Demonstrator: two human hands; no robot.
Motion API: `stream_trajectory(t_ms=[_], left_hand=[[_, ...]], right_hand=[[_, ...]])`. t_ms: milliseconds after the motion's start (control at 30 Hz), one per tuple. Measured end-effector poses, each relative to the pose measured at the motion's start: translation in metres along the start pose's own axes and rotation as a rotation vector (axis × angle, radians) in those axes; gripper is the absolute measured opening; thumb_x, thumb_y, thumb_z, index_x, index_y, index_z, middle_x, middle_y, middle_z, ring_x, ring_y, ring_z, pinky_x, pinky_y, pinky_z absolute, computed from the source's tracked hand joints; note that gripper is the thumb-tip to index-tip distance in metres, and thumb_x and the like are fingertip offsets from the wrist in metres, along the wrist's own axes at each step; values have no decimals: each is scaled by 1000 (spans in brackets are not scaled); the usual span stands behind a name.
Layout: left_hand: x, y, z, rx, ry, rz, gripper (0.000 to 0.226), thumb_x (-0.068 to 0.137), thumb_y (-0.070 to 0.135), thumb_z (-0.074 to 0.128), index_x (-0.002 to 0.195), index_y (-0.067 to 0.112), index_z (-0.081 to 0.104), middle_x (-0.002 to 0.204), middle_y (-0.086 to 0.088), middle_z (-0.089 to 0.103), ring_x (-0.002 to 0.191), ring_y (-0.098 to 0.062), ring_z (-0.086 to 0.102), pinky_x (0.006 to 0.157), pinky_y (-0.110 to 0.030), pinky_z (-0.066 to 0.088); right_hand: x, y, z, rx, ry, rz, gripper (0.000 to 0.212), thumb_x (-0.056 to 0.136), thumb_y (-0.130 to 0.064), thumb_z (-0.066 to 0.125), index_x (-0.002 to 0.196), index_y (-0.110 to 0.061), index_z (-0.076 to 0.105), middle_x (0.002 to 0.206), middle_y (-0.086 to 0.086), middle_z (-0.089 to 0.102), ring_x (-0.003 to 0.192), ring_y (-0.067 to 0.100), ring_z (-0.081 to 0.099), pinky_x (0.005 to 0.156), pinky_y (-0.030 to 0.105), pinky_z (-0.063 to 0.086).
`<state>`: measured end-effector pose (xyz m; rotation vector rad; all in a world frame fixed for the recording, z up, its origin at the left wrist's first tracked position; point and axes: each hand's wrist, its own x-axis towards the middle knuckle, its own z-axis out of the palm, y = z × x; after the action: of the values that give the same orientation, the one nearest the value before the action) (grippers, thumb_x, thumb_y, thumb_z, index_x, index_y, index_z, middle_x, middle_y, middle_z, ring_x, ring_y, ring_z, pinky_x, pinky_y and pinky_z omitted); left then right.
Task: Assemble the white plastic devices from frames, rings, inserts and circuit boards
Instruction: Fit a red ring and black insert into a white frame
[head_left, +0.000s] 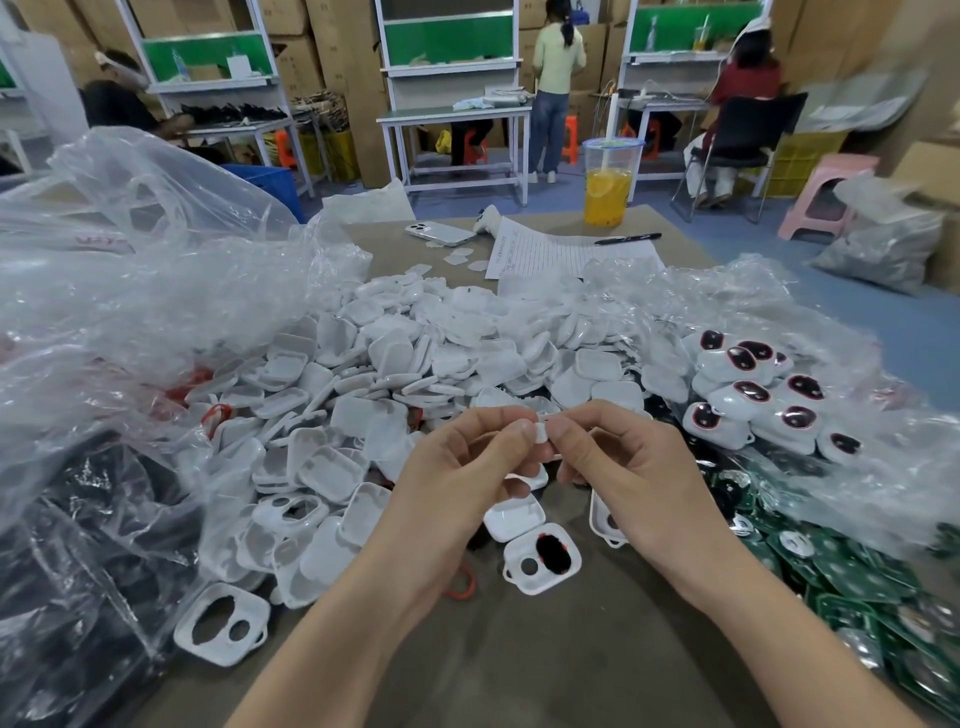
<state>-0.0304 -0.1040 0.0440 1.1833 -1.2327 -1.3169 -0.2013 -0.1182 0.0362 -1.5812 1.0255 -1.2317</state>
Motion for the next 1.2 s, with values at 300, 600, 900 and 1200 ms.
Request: stream_trajectory(t_ms=[300,600,900,1200], left_hand=[[-7,8,-10,60,-28,-15,39,69,59,73,96,31,77,99,4,77,95,-15,70,96,-56,54],[-45,-19,-37,851,-22,493,4,89,36,68,93,38,70,97,26,66,101,-2,61,84,-15,46],[-45,-19,-36,964,-132,571,12,94,37,63,97,30,73,101,25,66,103,-1,61,87,-19,47],[-46,-22,-33,942,-125,552,15,95,42,59,98,32,70,102,25,65,103,-5,63,86,-22,48]], right_hand=[[-3,0,-2,-150,-26,-30,23,86,-56,59,94,-39,73,85,-9,72,79,16,65,74,34,54],[-23,6,-27,-694,-341,-209,29,85,-68,58,102,-45,62,112,-30,59,117,3,52,97,16,37],[-23,14,-32,-865,-507,-239,34,80,-77,53,107,-56,52,124,-42,45,128,-12,36,107,14,24],[-23,13,-33,-886,-508,-235,32,83,-76,48,101,-52,61,117,-37,52,122,-12,37,106,11,21]])
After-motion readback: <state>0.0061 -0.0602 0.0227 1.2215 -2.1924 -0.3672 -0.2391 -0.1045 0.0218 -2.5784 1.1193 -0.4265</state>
